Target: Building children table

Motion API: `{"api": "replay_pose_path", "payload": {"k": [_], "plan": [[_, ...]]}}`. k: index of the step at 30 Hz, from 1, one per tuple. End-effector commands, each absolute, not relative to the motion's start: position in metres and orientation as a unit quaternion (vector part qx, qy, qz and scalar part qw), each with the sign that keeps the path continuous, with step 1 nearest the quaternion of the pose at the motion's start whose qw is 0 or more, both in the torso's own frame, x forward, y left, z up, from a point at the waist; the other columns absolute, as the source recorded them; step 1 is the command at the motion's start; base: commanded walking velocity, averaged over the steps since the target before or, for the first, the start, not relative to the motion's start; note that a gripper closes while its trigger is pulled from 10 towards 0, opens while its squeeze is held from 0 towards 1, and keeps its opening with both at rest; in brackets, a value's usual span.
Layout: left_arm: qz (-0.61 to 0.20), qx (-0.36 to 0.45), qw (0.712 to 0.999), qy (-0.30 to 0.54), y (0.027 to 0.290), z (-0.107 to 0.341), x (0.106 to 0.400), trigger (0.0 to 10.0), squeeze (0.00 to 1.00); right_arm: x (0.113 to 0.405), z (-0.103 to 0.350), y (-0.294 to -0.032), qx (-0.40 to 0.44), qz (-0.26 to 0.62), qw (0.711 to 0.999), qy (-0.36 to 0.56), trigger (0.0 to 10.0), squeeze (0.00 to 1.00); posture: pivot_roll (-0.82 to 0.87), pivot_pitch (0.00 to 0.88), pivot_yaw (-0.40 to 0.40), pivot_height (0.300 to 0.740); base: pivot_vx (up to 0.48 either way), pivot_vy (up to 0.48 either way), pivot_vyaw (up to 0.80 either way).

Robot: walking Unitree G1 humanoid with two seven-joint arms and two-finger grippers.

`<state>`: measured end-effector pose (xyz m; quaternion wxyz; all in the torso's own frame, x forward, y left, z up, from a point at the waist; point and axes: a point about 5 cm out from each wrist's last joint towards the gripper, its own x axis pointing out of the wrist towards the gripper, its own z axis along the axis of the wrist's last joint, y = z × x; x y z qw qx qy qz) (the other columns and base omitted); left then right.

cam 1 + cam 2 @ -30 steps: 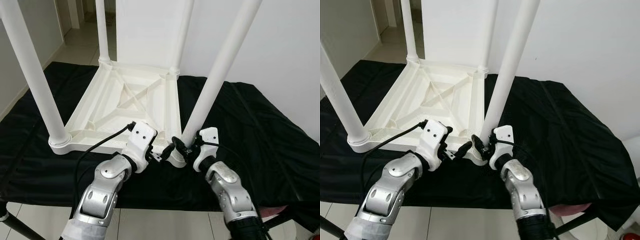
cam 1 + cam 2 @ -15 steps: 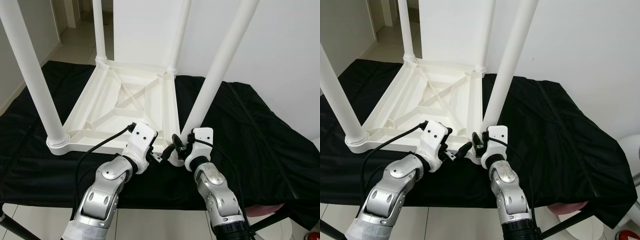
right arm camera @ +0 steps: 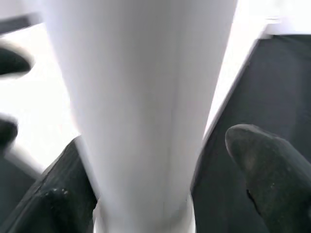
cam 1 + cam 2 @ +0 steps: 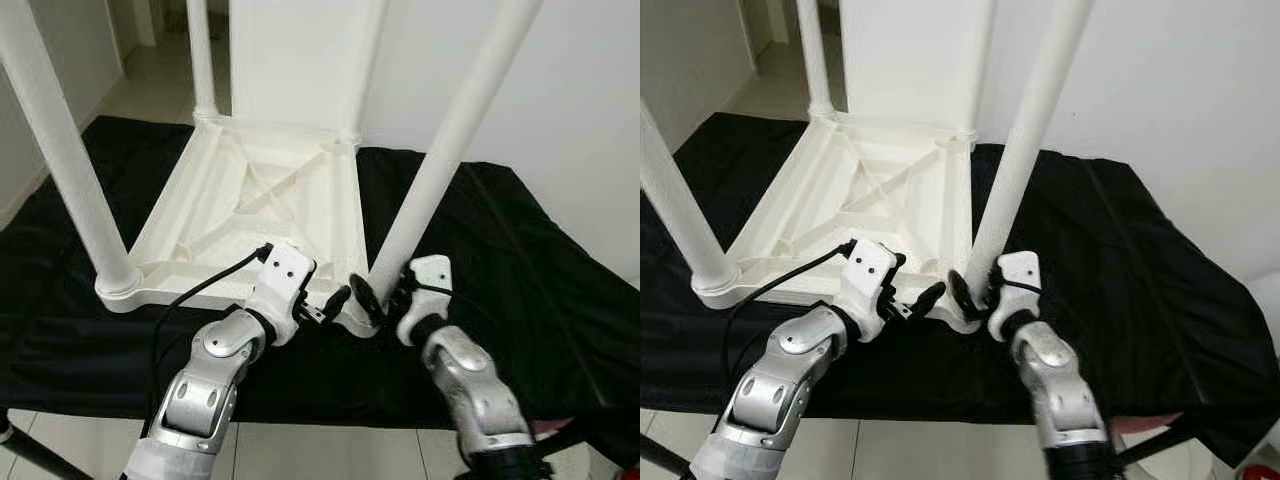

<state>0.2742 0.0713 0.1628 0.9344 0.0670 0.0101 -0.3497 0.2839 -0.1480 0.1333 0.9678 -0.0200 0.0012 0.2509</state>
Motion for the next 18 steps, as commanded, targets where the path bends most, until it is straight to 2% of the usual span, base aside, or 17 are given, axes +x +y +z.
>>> {"api": "replay_pose_path", "payload": {"k": [1, 4, 5, 6, 12, 18], "plan": [[-0.331, 0.068, 0.941, 0.001, 0.070, 0.167, 0.274, 10.0, 0.00, 0.282, 0.130, -0.150, -0.013, 0.257, 0.966, 0.004, 10.0, 0.00, 0.00, 0.000, -0.114, 0.740, 0.000, 0.000, 0.00], [-0.338, 0.074, 0.938, -0.002, 0.072, 0.169, 0.275, 10.0, 0.00, 0.281, 0.133, -0.150, -0.041, 0.359, 0.933, -0.003, 10.0, 0.00, 0.00, 0.000, -0.110, 0.740, 0.000, 0.000, 0.00], [-0.338, 0.074, 0.938, -0.002, 0.072, 0.169, 0.275, 10.0, 0.00, 0.281, 0.133, -0.150, -0.041, 0.359, 0.933, -0.003, 10.0, 0.00, 0.00, 0.000, -0.110, 0.740, 0.000, 0.000, 0.00], [-0.353, 0.077, 0.932, -0.003, 0.073, 0.170, 0.273, 10.0, 0.00, 0.285, 0.134, -0.149, -0.072, 0.410, 0.909, -0.001, 10.0, 0.00, 0.00, 0.000, -0.108, 0.740, 0.000, 0.000, 0.00], [-0.377, 0.079, 0.923, -0.002, 0.071, 0.169, 0.267, 10.0, 0.00, 0.292, 0.132, -0.149, -0.088, 0.435, 0.896, 0.008, 10.0, 0.00, 0.00, 0.000, -0.109, 0.740, 0.000, 0.000, 0.00], [-0.440, 0.099, 0.892, 0.013, 0.073, 0.163, 0.246, 10.0, 0.00, 0.316, 0.126, -0.140, -0.105, 0.433, 0.895, 0.015, 10.0, 0.00, 0.04, 0.000, -0.133, 0.740, 0.000, 0.000, 0.00]]}}
